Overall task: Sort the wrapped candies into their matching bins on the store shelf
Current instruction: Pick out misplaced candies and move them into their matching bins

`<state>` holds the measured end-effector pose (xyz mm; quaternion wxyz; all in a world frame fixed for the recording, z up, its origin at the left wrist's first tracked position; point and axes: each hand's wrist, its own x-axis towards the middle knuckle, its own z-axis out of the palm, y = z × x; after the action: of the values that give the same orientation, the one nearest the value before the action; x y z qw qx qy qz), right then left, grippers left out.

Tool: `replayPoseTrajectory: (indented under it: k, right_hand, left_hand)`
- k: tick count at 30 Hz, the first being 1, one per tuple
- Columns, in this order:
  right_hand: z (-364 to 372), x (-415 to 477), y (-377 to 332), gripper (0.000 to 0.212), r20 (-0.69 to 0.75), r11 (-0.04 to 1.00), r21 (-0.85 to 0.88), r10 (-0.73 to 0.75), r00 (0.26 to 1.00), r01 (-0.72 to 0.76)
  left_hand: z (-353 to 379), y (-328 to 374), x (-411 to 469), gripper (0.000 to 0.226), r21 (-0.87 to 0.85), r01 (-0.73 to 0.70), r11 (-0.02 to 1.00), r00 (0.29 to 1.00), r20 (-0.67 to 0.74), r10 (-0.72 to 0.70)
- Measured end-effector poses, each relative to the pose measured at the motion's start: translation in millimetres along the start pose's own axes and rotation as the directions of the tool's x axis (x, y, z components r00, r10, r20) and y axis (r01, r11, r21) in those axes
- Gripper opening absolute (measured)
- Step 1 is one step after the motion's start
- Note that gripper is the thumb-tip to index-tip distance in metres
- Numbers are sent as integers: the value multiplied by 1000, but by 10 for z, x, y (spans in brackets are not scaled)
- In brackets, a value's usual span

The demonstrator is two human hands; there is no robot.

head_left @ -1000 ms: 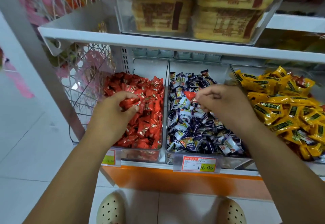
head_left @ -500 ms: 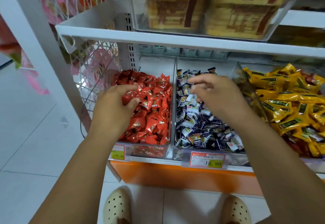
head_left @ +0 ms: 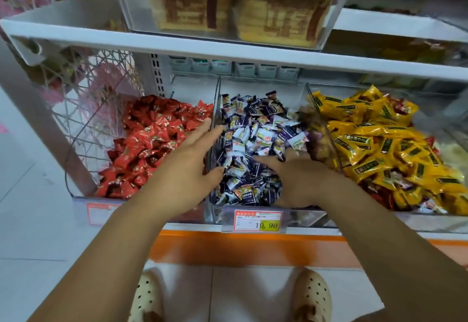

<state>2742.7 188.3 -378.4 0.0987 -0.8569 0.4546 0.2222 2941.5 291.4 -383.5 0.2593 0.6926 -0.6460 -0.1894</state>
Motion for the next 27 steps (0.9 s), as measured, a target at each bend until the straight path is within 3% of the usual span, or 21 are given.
replayPoseTrajectory:
  k: [5, 11, 15, 17, 19, 22, 24, 27]
  right_hand:
    - [121, 139, -48, 90, -176, 971, 223, -46, 983, 85]
    - [-8, 294, 10, 28, -366, 790, 584, 49, 929, 189]
    - [-320, 223, 79, 34, -382, 492, 825, 123, 916, 278]
    - [-466, 109, 120, 48, -345, 431, 852, 37, 938, 297]
    - [-553, 0, 176, 57, -302, 529, 794, -84, 950, 299]
    - [-556, -90, 182, 36, -297, 762, 567, -166, 940, 313]
    - [-461, -80, 118, 26, -227, 832, 461, -226, 947, 309]
    - [-269, -27, 60, 41, -30, 912, 343, -228, 973, 225]
  left_hand:
    - [-43, -9, 10, 74, -65, 41, 997, 999, 13, -40]
    - [-43, -24, 16, 74, -111, 34, 993, 999, 0, -34]
    - [-52, -30, 9, 74, -156, 68, 985, 998, 8, -67]
    - [-61, -46, 10, 73, -167, 68, 984, 998, 20, -65]
    - [-66, -56, 18, 73, -176, 62, 982, 998, 31, -58]
    - [-69, -52, 14, 73, -186, 47, 981, 999, 24, -43]
    - [-70, -51, 7, 72, -189, 39, 981, 999, 16, -37]
    - [-69, -44, 7, 72, -186, 46, 981, 999, 20, -43]
